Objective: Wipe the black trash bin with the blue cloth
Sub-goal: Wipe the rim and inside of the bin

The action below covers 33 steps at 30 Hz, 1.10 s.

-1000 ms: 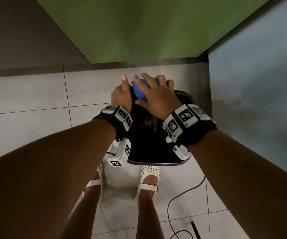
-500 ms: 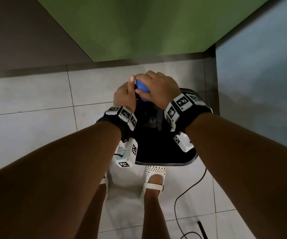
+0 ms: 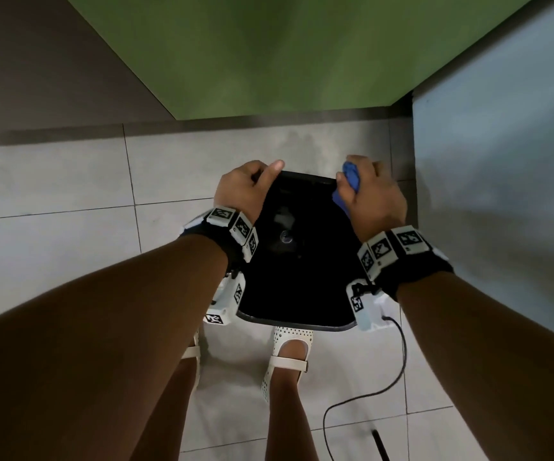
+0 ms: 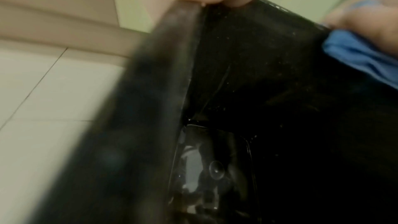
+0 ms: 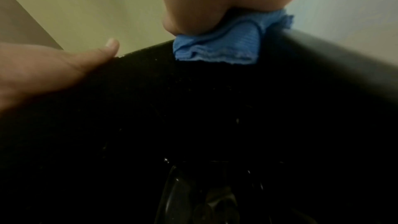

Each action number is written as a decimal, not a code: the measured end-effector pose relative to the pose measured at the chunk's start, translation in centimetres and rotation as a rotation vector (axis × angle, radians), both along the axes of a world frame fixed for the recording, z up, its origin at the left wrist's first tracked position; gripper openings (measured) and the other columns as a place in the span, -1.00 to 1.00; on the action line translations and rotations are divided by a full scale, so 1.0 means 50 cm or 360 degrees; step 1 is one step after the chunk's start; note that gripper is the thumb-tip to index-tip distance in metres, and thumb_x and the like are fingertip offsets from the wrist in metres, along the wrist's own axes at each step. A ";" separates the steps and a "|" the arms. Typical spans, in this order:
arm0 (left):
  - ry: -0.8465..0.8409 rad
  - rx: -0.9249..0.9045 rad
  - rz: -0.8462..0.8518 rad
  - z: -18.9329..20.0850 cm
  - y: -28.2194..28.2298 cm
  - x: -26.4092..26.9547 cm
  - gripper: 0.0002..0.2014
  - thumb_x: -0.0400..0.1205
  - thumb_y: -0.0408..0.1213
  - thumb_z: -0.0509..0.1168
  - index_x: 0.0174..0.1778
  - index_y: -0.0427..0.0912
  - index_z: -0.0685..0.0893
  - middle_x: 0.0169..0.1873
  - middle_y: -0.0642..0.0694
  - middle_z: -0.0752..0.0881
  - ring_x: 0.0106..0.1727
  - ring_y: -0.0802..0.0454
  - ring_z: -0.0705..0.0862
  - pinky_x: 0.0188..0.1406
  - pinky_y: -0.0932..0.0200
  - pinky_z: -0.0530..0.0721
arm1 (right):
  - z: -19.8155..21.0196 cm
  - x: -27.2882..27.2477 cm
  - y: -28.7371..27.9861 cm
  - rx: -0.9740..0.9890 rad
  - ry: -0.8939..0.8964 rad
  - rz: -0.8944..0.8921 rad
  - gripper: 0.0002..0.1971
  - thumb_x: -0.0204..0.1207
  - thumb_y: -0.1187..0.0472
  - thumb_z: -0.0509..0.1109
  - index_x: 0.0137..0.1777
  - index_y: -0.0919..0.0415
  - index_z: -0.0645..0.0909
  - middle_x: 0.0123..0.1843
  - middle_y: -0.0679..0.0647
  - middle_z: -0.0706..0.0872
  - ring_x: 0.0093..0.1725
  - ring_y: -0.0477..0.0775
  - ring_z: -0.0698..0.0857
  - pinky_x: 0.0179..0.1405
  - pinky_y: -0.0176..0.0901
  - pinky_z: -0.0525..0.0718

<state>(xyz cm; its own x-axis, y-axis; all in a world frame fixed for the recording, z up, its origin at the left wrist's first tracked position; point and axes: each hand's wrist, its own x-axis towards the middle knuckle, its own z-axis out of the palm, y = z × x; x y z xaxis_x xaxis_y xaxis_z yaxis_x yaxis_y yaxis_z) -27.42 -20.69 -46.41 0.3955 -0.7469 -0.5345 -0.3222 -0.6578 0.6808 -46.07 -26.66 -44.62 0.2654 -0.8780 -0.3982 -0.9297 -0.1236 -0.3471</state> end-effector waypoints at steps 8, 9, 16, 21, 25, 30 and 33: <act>0.0010 -0.0080 -0.0054 0.002 0.001 -0.003 -0.69 0.55 0.08 0.28 -0.14 -0.11 0.70 -0.32 -0.10 0.73 -0.23 -0.04 0.67 -0.23 0.22 0.60 | -0.002 0.058 0.005 -0.0206 0.0049 0.0200 -0.52 0.60 -0.10 0.06 0.35 0.20 0.44 0.17 0.23 0.66 0.09 0.30 0.63 0.09 0.10 0.52; 0.0024 -0.0073 -0.0036 0.002 0.001 -0.004 -0.69 0.54 0.08 0.29 -0.16 -0.12 0.69 -0.35 -0.08 0.72 -0.25 -0.05 0.67 -0.25 0.23 0.60 | -0.002 0.071 0.006 -0.0212 0.0029 0.0237 -0.48 0.57 -0.14 0.02 0.34 0.20 0.46 0.13 0.21 0.69 0.05 0.29 0.66 0.08 0.11 0.53; -0.0026 -0.0002 0.0038 -0.002 0.001 -0.005 -0.65 0.52 0.15 0.27 -0.18 -0.09 0.66 -0.27 -0.13 0.75 -0.15 -0.16 0.70 -0.05 0.02 0.70 | 0.003 0.023 0.022 -0.0122 0.0110 -0.0271 -0.50 0.59 -0.19 0.08 0.33 0.16 0.41 0.22 0.28 0.58 0.13 0.36 0.58 0.07 0.14 0.54; -0.0087 -0.0005 0.0015 0.008 0.012 -0.007 -0.62 0.56 0.16 0.22 -0.14 -0.12 0.65 -0.25 -0.14 0.74 -0.13 -0.15 0.69 -0.04 0.01 0.69 | 0.011 -0.014 0.037 0.0059 -0.0060 -0.0837 -0.53 0.62 -0.16 0.07 0.36 0.16 0.36 0.23 0.32 0.54 0.12 0.37 0.60 0.00 0.03 0.52; -0.0248 0.0076 0.0060 0.018 0.045 0.003 -0.59 0.61 0.18 0.12 -0.07 -0.12 0.61 -0.27 -0.07 0.67 -0.09 -0.16 0.67 -0.09 0.10 0.58 | 0.005 0.018 0.011 -0.0010 -0.0144 -0.0491 -0.57 0.64 -0.11 0.09 0.35 0.14 0.39 0.25 0.25 0.53 0.08 0.30 0.62 -0.09 -0.11 0.43; -0.0458 0.0068 -0.0576 0.046 0.010 0.005 -0.56 0.62 0.22 -0.01 0.04 0.03 0.64 -0.08 -0.12 0.76 0.02 -0.17 0.68 -0.07 0.11 0.55 | -0.007 0.044 -0.012 -0.0051 -0.0194 -0.0134 -0.58 0.62 -0.11 0.14 0.35 0.13 0.41 0.20 0.25 0.54 0.06 0.32 0.62 -0.05 -0.02 0.56; -0.0235 0.0135 -0.0907 0.042 -0.046 -0.016 -0.57 0.65 0.19 -0.03 0.10 0.03 0.64 -0.05 -0.07 0.74 0.04 -0.11 0.67 -0.04 0.13 0.52 | -0.013 0.061 -0.012 -0.0085 -0.0172 -0.0083 -0.55 0.61 -0.14 0.13 0.33 0.16 0.42 0.15 0.26 0.59 0.07 0.32 0.61 0.04 0.10 0.60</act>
<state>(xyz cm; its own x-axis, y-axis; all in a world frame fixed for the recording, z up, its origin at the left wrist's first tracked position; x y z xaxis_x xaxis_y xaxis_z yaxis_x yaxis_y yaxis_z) -28.24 -22.98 -44.30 0.0191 -0.8206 -0.5712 -0.7279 -0.4031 0.5548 -43.01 -27.26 -45.27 0.2574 -0.9111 -0.3220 -0.8929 -0.0969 -0.4398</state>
